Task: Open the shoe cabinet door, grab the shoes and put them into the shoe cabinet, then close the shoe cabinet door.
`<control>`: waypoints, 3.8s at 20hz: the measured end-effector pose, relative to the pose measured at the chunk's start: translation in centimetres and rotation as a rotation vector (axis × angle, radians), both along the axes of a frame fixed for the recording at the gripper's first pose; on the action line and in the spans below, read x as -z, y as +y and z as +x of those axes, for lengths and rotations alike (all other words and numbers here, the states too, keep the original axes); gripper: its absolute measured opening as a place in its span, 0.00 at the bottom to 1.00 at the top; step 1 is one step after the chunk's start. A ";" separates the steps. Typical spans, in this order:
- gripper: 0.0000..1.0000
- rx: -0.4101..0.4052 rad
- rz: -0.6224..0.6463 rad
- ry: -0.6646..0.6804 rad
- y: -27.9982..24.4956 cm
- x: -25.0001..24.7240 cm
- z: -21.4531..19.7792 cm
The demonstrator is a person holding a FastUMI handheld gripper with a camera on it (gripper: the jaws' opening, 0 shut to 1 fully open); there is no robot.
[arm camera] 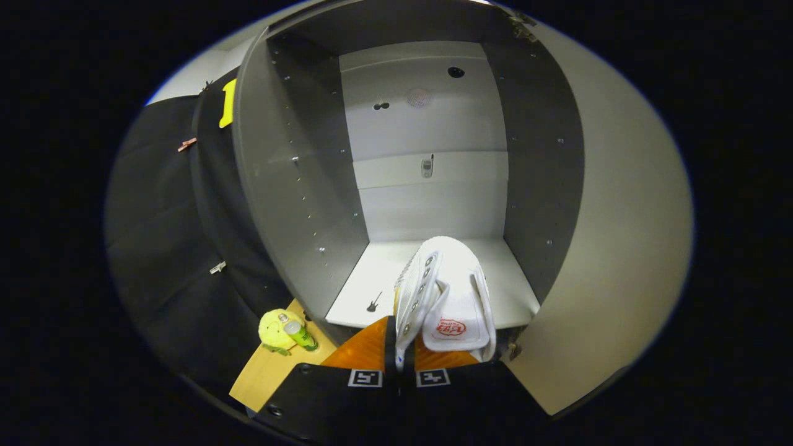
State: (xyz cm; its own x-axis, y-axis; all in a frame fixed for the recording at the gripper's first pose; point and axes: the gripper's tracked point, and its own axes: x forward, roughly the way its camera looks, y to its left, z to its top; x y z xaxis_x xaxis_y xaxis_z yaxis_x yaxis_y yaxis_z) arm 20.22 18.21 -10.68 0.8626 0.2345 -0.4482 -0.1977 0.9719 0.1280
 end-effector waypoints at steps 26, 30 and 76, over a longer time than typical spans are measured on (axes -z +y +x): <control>0.06 0.052 -0.188 0.173 1.6 11.7 19.5; 0.22 0.048 -0.112 0.191 2.4 11.7 18.3; 0.97 0.138 0.007 -0.577 -16.8 -17.8 -32.4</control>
State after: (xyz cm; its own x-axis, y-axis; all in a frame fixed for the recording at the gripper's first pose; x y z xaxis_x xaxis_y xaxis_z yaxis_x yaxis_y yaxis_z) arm -12.18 1.41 7.16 0.9892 0.1036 0.1040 -0.1087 0.9931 0.0440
